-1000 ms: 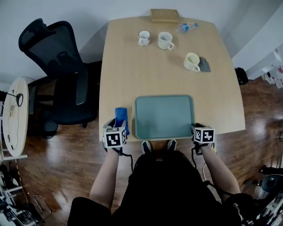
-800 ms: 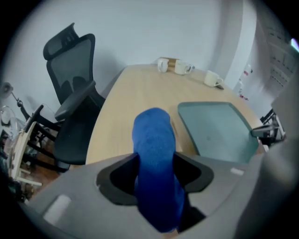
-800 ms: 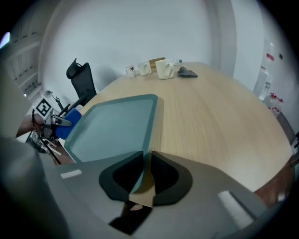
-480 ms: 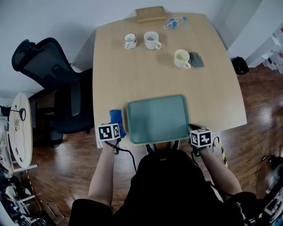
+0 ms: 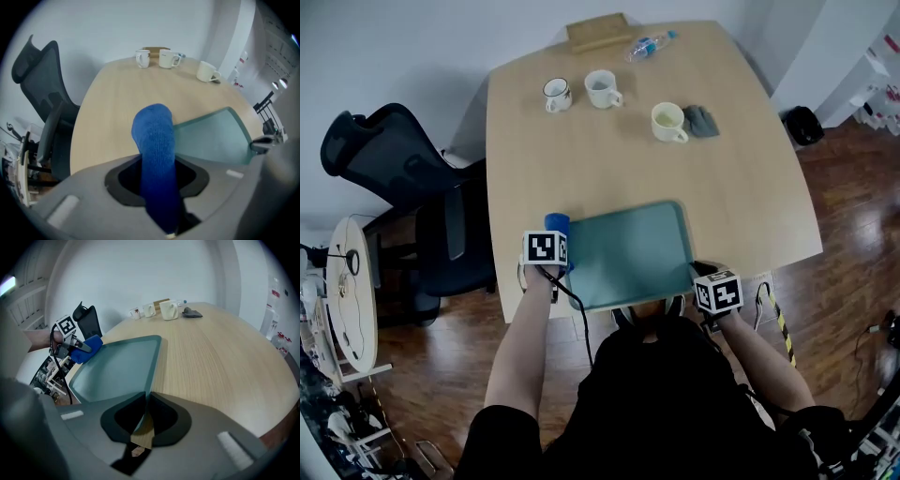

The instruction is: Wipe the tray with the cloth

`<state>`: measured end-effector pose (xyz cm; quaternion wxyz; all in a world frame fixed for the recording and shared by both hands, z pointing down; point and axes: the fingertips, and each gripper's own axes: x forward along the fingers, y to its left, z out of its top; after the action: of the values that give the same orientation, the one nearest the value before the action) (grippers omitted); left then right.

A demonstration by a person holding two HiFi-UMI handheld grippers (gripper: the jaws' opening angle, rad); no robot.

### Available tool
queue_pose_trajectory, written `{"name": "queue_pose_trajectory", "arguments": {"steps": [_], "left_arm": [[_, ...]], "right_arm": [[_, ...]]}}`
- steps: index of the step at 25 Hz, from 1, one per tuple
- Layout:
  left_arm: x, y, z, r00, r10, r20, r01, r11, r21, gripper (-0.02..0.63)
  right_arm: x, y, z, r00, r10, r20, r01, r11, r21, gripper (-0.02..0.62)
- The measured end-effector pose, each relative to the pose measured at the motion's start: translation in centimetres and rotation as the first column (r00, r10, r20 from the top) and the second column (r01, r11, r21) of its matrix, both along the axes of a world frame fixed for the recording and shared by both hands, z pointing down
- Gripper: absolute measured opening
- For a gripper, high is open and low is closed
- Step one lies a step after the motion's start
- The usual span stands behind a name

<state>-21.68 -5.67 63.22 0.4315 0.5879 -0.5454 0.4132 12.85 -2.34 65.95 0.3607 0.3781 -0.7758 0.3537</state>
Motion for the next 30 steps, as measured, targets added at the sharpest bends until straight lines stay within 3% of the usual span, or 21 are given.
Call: {"name": "queue_pose_trajectory", "arguments": {"steps": [6, 10, 13, 18, 23, 26, 30], "left_arm": [[1.5, -1.0, 0.1, 0.993, 0.072, 0.096, -0.069, 0.997, -0.039, 0.141], [6.2, -2.2, 1.3, 0.996, 0.091, -0.012, -0.092, 0.992, -0.086, 0.141], [11.5, -3.6, 1.4, 0.984, 0.170, -0.055, -0.174, 0.980, -0.094, 0.141], [22.1, -5.9, 1.3, 0.933, 0.340, -0.114, -0.350, 0.933, -0.080, 0.140], [30.5, -6.7, 0.8, 0.858, 0.469, -0.209, -0.482, 0.876, -0.012, 0.144], [31.6, -5.9, 0.8, 0.843, 0.484, -0.236, -0.497, 0.868, 0.006, 0.146], [27.0, -4.8, 1.1, 0.880, 0.425, -0.214, -0.433, 0.901, 0.009, 0.146]], "right_arm": [[0.0, 0.1, 0.4, 1.000, -0.020, 0.008, 0.021, 1.000, -0.003, 0.035], [0.0, 0.3, 0.2, 1.000, -0.023, 0.005, 0.023, 1.000, 0.010, 0.037], [-0.1, 0.4, 0.1, 1.000, -0.026, 0.015, 0.025, 1.000, 0.013, 0.037], [0.0, 0.5, -0.2, 0.999, -0.028, 0.037, 0.027, 0.999, 0.022, 0.038], [-0.3, 0.2, -0.7, 0.999, -0.029, 0.046, 0.028, 0.999, 0.025, 0.040], [0.0, 0.5, -0.3, 0.998, -0.037, 0.044, 0.037, 0.999, 0.014, 0.040], [0.2, 0.5, -0.2, 0.999, -0.035, 0.034, 0.035, 0.999, 0.010, 0.040]]}}
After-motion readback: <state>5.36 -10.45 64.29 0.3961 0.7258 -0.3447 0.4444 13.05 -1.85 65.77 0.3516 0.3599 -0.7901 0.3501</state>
